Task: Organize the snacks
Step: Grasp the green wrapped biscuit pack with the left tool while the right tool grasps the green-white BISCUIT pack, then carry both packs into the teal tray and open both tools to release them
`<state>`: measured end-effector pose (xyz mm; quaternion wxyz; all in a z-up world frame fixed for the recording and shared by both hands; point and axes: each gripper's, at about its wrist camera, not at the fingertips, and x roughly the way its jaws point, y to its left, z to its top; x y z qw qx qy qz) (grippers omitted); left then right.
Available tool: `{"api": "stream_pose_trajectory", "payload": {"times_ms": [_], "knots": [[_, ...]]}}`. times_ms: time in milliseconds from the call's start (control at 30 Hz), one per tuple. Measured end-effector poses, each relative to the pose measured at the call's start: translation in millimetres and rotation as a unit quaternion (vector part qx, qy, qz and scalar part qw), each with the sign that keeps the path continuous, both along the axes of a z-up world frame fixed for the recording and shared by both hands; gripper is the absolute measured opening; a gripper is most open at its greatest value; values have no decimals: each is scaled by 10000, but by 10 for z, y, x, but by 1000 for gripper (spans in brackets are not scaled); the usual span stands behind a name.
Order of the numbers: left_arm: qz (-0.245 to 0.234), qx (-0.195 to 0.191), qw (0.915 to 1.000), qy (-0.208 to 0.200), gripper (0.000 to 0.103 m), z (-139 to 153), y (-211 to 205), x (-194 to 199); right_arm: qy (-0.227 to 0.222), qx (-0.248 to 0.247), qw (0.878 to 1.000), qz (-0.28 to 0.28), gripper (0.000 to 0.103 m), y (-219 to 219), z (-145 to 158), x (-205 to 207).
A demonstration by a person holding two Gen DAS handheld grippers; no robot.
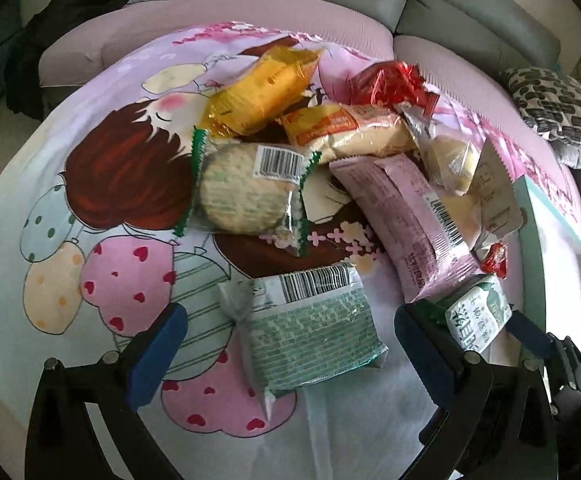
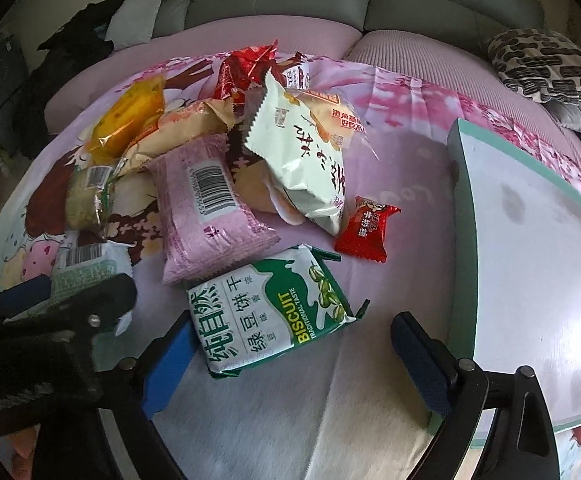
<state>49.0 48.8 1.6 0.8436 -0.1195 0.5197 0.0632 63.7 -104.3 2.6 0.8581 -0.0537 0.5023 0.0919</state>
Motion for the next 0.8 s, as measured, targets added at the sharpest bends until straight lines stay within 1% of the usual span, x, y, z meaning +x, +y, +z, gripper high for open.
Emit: {"api": "stream_pose_trajectory", "payload": {"times_ms": [100,167,233,267,333,400,533,800], "knots": [[48,82,9999,78,103,-43,-22,6,-20,55,10000,58,89,4,16,3],[110,80,9999,82,101,-46,-6,2,-35,97,9999,93,82,15,33,0],[168,82,9998,72,95,-39,3,-13,-50,135,9998,112,77,12,44,-2],[194,78,9998,74,93,-35,5,-22,-47,148,9998,113,77,7,45,-1],[185,98,9998,50,79,-28,-1,-40,-41,186,9998,101,76,0,52,-9],[180,110,9998,39,69,-21,-2,-50,-40,222,9997,83,75,-16,54,-5],[230,21,9997,25,64,9,31,-78,-43,273,9996,68,74,-25,64,-13],[190,-53,9998,25,62,104,62,-130,-169,423,9990,35,74,-69,140,-66]]}}
